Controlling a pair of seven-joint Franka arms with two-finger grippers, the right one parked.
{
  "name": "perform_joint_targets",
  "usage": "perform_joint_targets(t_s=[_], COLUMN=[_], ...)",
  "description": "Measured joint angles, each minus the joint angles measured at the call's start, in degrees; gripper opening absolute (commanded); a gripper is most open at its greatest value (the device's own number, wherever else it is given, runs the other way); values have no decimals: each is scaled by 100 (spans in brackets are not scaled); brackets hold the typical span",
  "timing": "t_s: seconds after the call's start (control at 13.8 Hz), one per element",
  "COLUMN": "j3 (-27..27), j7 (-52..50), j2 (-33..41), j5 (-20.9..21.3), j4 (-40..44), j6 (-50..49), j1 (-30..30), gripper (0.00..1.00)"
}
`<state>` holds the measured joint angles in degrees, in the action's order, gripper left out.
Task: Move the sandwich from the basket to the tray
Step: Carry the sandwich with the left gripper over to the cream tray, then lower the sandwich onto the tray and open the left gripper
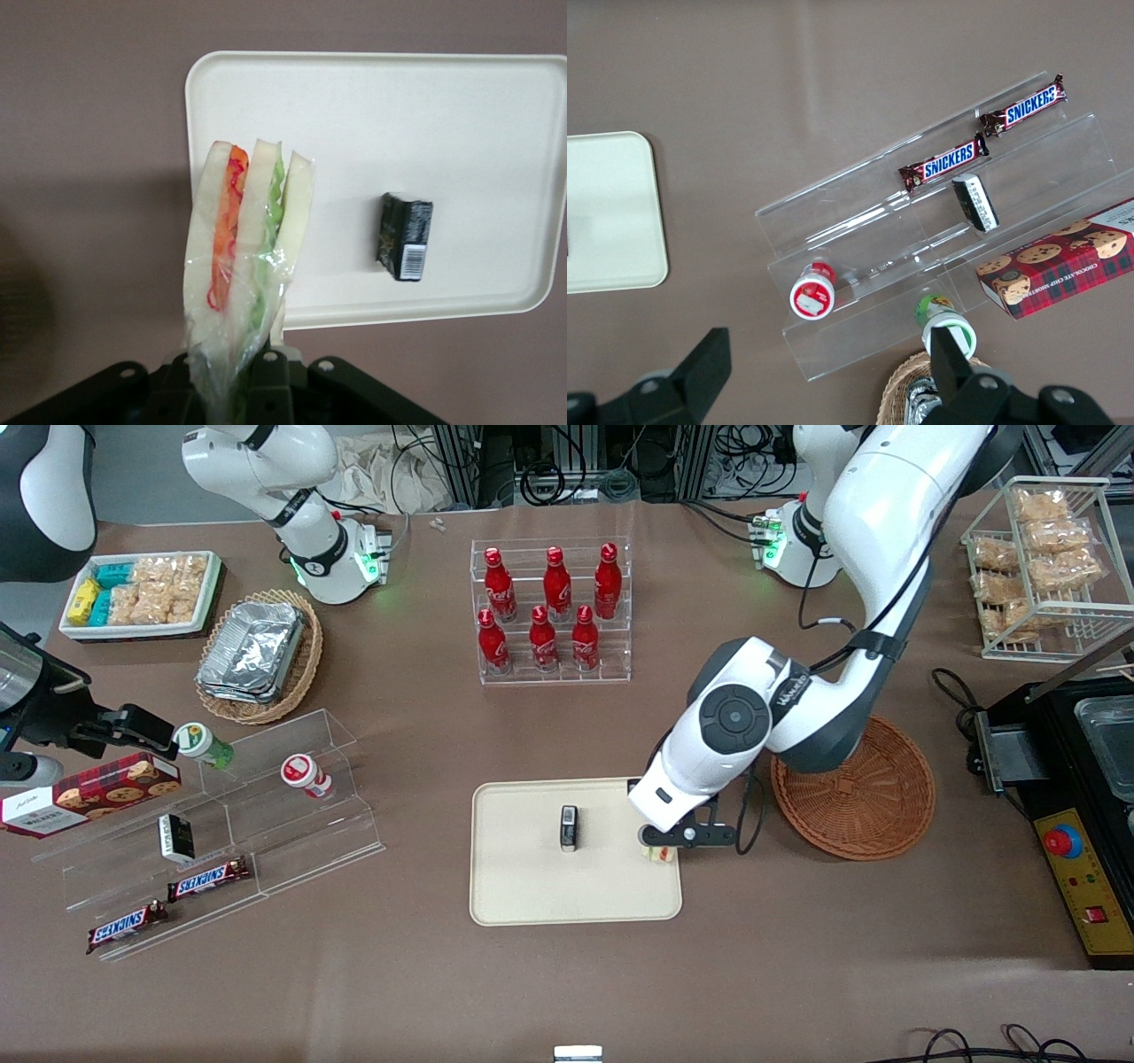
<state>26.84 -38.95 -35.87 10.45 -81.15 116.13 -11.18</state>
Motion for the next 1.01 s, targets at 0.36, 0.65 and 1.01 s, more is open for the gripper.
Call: perform_joint_targets(t_s=[0.36, 0.65, 1.01], j3=[-57, -76, -198], j7=[-90, -262, -895], j2=[-107, -960, -1321], j5=[112, 573, 951], j4=[240, 205, 213], j6=[9, 489, 523], j1=[-22, -24, -143], gripper=[0, 0, 0])
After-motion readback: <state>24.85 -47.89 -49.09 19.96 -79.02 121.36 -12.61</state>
